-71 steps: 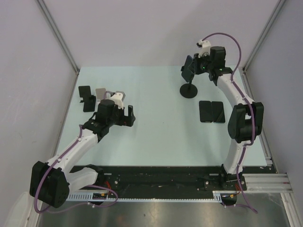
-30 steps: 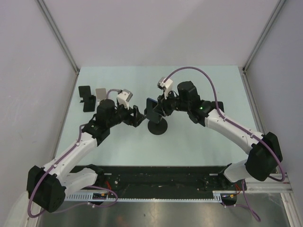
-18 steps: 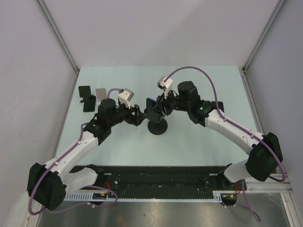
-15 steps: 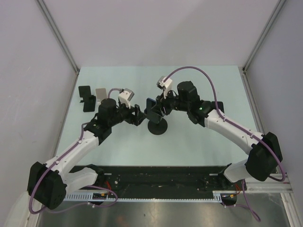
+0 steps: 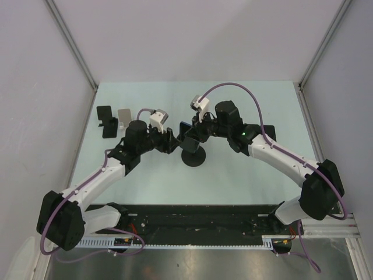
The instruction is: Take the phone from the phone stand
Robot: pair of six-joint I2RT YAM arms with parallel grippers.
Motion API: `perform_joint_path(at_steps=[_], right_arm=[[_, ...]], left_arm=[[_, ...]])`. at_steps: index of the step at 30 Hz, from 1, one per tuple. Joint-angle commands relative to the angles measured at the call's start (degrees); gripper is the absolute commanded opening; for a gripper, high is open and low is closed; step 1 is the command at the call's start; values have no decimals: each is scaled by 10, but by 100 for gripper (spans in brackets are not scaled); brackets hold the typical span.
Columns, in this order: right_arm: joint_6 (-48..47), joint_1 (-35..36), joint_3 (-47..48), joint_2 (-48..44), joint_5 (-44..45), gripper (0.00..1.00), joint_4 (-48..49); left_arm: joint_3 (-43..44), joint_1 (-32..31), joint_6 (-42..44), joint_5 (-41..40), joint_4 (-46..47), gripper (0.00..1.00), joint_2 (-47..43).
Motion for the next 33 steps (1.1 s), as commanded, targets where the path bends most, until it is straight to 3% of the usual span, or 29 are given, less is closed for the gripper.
perform_joint_path(at_steps=[1,8,19,33], right_arm=[[0,3,1,-1,-10,0,14],[-6,3,1,-5,-13,0,3],[-24,1,0,-16,-8,0,-34],[-64,-39,-12,-46,-94,0,-117]], left_arm=[[28,-4,15,16,27,61,5],[44,-4,19,21,28,52,15],[46,-3,19,3,28,2,22],[37,50,-5,13,17,0,26]])
